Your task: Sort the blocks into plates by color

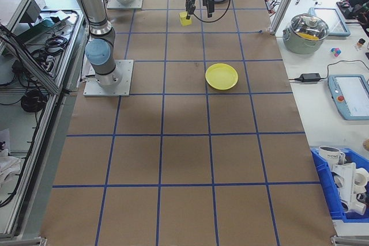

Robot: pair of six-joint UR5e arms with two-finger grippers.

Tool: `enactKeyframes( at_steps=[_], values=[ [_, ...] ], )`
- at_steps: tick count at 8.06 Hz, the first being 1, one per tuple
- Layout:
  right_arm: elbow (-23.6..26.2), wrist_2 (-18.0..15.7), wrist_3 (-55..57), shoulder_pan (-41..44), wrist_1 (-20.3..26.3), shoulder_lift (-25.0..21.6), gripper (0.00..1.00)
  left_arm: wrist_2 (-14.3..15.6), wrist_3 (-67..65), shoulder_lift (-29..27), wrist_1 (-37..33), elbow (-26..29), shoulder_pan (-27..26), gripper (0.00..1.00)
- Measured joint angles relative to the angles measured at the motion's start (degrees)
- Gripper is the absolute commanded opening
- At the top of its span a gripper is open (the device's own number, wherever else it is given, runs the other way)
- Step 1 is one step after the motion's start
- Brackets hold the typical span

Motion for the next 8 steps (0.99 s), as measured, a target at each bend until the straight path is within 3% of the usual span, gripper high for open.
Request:
enactKeyframes(
  at_steps=[2,3,4,5,8],
  values=[
    [0.0,-0.1,0.0,0.0,0.0,0.0,1.00,-0.1,-5.9,-2.6,4.1,0.3,-4.2,0.03],
    [0.0,-0.2,-0.1,0.0,0.0,0.0,1.00,0.0,-7.6,-3.7,5.6,0.4,-5.3,0.24],
    [0.0,-0.2,-0.1,0.0,0.0,0.0,1.00,0.1,-8.4,-4.5,7.1,0.4,-5.8,0.88],
    [0.0,-0.2,-0.1,0.0,0.0,0.0,1.00,0.1,-9.0,-5.0,8.2,0.3,-6.1,1.00],
    [0.0,-0.4,-0.1,0.0,0.2,0.0,1.00,0.0,-8.9,-6.1,10.9,0.3,-6.6,1.00]
  ],
)
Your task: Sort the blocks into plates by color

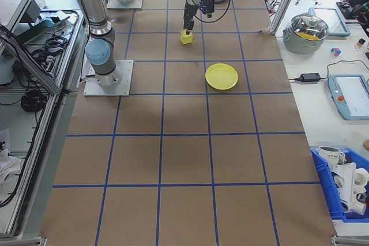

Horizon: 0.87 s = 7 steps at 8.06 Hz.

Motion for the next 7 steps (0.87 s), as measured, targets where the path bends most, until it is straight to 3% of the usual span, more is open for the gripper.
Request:
enactKeyframes(
  at_steps=[3,5,6,7],
  values=[
    [0.0,-0.1,0.0,0.0,0.2,-0.1,1.00,-0.1,5.6,2.9,-0.1,-0.4,2.5,1.00],
    [0.0,-0.1,0.0,0.0,0.6,-0.2,1.00,0.6,15.7,5.5,-1.4,-0.6,8.3,1.00],
    [0.0,0.1,0.1,0.0,0.8,-0.5,1.00,2.8,25.0,7.0,-3.1,-0.3,12.3,1.00],
    [0.0,0.1,0.1,0.0,1.1,-0.7,1.00,8.3,35.4,8.3,-5.7,0.0,17.2,1.00]
  ],
)
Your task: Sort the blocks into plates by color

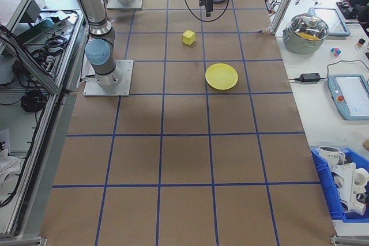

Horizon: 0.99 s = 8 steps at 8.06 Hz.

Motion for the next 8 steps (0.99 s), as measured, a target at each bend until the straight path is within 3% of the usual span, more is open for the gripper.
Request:
enactKeyframes(
  at_steps=[1,3,5,8],
  values=[
    [0.0,0.2,0.0,0.0,0.5,0.0,1.00,5.2,7.4,1.0,-3.4,0.5,5.8,1.00],
    [0.3,0.6,-0.1,0.3,1.0,0.3,1.00,9.5,12.2,4.1,-12.5,5.1,13.8,1.00],
    [1.6,0.5,-0.7,2.4,0.6,1.1,1.00,11.0,9.3,6.2,-24.7,15.9,14.8,1.00],
    [3.0,-0.6,-2.0,11.7,-2.5,7.5,1.00,13.1,1.2,7.8,-28.7,23.8,9.5,1.00]
  ],
)
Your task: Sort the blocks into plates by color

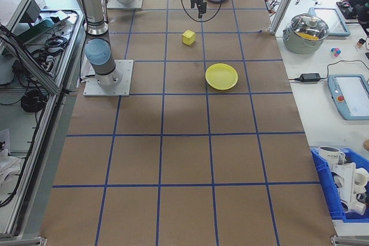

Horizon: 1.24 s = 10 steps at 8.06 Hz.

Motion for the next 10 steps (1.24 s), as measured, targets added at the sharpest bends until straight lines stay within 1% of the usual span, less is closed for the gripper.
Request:
enactKeyframes(
  at_steps=[1,2,3,4,5,7,8,9,10],
  values=[
    [1.3,-0.4,-1.8,1.9,-2.3,2.0,1.00,-0.4,-1.3,0.8,-0.3,0.5,-0.9,1.00],
    [3.5,-0.5,-3.7,2.8,-4.6,3.2,1.00,-1.5,-0.6,1.1,-0.6,0.7,-1.1,1.00],
    [5.6,-0.4,-4.9,3.2,-6.4,3.9,1.00,-3.4,0.9,1.4,-0.9,0.7,-1.0,1.00],
    [7.4,-0.2,-5.8,3.3,-7.5,4.6,1.00,-4.6,2.1,1.4,-1.2,0.6,-1.2,1.00],
    [8.4,0.0,-6.5,3.4,-8.0,5.2,1.00,-5.2,3.4,1.3,-1.5,0.4,-1.5,1.00],
    [9.1,0.1,-7.2,3.4,-9.1,6.9,1.00,-6.1,7.5,1.9,-1.6,0.2,-1.8,1.00],
    [9.3,0.1,-7.3,3.5,-10.6,7.9,1.00,-8.8,9.0,1.9,-1.0,0.2,-1.9,1.00],
    [9.5,-0.1,-7.3,3.5,-11.9,8.8,1.00,-12.2,11.4,1.6,1.3,0.0,-2.0,1.00],
    [9.7,-0.2,-7.3,3.5,-12.7,9.5,1.00,-14.2,13.2,1.7,5.1,-0.2,-2.4,1.00]
  ],
)
